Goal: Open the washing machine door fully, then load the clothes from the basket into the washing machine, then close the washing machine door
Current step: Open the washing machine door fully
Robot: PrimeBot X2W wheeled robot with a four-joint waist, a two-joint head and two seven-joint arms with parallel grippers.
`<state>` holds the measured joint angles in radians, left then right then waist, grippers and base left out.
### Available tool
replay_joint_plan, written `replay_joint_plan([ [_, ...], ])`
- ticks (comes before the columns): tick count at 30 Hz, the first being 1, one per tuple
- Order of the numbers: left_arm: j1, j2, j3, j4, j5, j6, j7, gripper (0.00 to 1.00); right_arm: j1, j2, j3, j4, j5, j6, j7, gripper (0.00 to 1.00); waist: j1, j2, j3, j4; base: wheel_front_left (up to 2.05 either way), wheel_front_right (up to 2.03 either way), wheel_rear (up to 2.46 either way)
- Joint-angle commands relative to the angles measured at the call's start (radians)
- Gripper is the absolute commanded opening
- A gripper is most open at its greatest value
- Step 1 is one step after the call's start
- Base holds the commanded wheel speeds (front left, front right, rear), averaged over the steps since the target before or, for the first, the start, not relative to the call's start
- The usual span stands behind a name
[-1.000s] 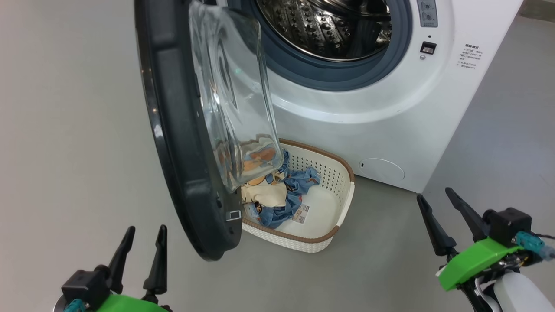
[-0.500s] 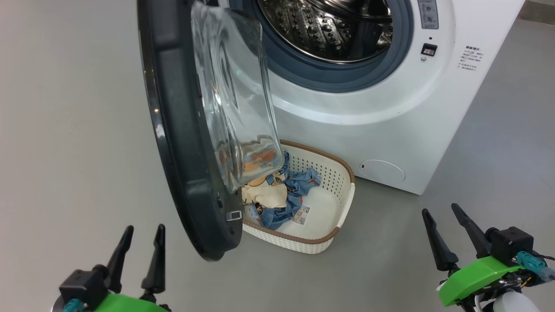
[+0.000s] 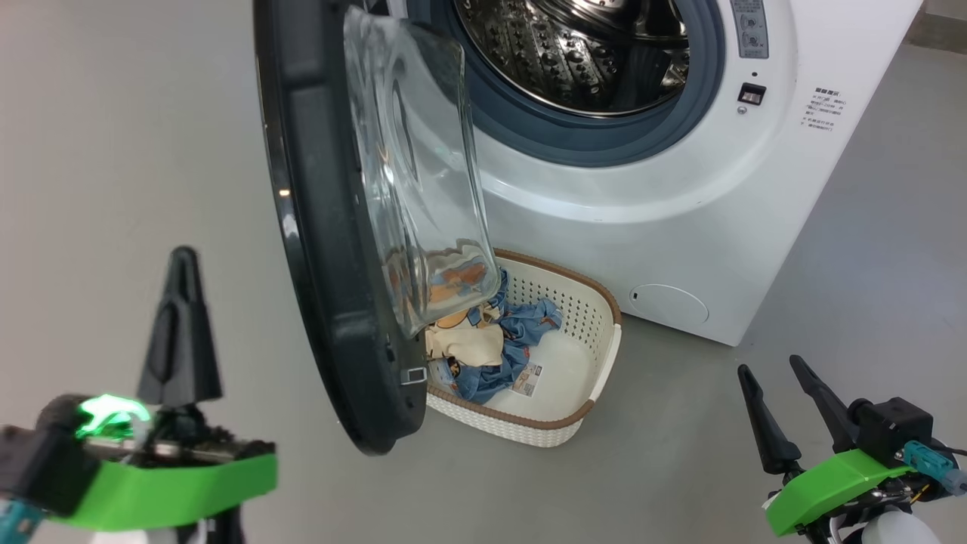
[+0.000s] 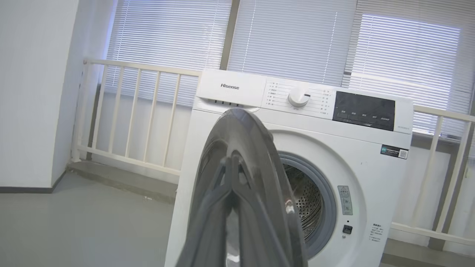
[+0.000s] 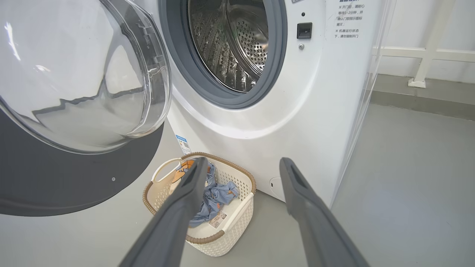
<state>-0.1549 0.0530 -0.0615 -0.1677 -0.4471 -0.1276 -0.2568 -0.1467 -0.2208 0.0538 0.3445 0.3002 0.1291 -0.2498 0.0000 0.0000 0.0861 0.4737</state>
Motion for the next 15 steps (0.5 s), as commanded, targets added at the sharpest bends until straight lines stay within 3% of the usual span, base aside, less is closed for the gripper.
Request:
replay_joint_plan([
  [1, -0.032, 0.006, -0.004, -0.055, -0.009, -0.003, -0.005, 0.0, -0.002, -0.009, 0.021, -0.028, -0.01, 0.002, -0.012, 1.0, 0.0, 0.0, 0.001, -0.001, 0.0, 0.0, 0.0],
  [6, -0.028, 0.003, -0.129, -0.123, -0.006, -0.003, -0.005, 0.0, -0.002, -0.01, 0.024, -0.032, -0.01, 0.002, -0.012, 1.0, 0.0, 0.0, 0.003, -0.007, 0.0, 0.0, 0.0],
  [9, -0.016, 0.014, -0.253, -0.133, 0.006, -0.003, -0.005, 0.0, -0.002, -0.013, 0.024, -0.035, -0.009, 0.002, -0.012, 1.0, 0.0, 0.0, 0.005, -0.01, 0.0, 0.0, 0.0],
  [15, 0.011, 0.026, -0.396, -0.013, -0.044, -0.003, -0.005, 0.0, -0.007, -0.016, 0.03, -0.035, -0.006, 0.002, -0.012, 1.0, 0.0, 0.0, 0.013, -0.016, 0.0, 0.0, 0.0],
])
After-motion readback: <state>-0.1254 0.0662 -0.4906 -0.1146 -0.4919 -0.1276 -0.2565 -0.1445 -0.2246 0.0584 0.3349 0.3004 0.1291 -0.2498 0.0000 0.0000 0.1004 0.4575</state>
